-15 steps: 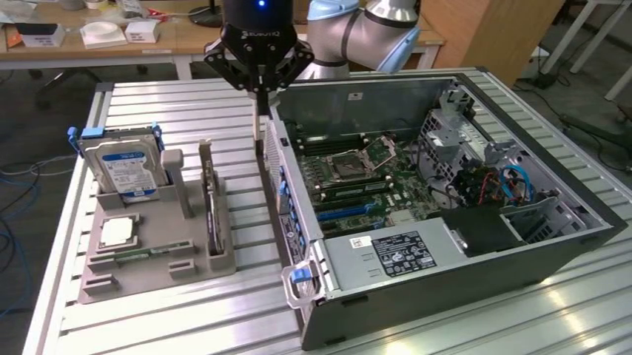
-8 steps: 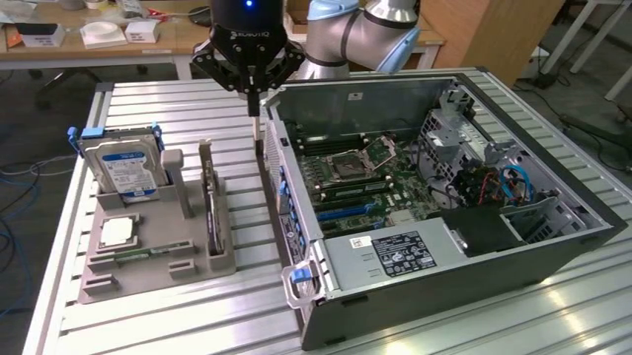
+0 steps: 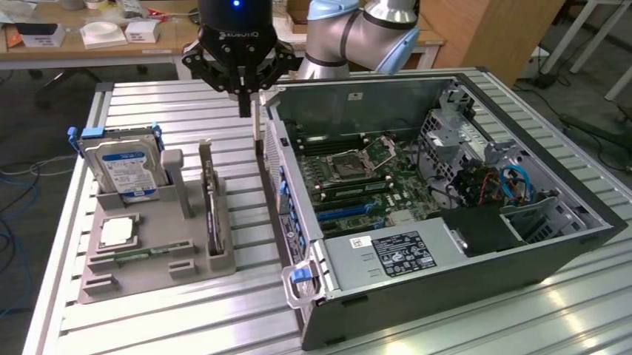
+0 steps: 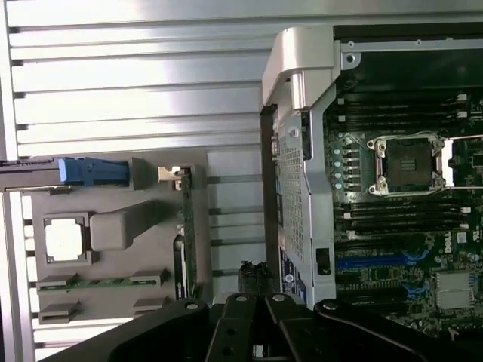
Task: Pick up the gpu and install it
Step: 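Reach for the gpu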
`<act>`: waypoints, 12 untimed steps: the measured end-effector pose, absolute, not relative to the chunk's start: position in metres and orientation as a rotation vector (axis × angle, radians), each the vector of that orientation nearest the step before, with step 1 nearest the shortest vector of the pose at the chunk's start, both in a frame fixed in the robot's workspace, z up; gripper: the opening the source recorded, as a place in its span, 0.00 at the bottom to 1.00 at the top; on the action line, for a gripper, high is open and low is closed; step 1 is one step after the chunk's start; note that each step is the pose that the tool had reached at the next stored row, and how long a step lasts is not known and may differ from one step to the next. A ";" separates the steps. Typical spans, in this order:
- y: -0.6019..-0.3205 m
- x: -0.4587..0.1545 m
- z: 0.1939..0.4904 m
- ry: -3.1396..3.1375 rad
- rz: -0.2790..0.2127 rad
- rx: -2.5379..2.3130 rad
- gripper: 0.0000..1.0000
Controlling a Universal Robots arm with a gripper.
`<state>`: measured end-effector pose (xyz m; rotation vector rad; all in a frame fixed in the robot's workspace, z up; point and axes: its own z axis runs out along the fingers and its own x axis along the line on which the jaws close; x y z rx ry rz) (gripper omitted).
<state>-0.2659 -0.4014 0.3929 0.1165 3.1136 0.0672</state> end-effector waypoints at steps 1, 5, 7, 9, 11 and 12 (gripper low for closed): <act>-0.401 -0.267 0.393 3.114 0.067 0.117 0.10; -0.402 -0.273 0.393 3.114 0.067 0.116 0.10; -0.402 -0.276 0.393 3.114 0.067 0.117 0.10; -0.402 -0.279 0.393 3.114 0.067 0.117 0.10; -0.402 -0.282 0.393 3.114 0.067 0.117 0.10; -0.402 -0.284 0.393 3.114 0.067 0.117 0.10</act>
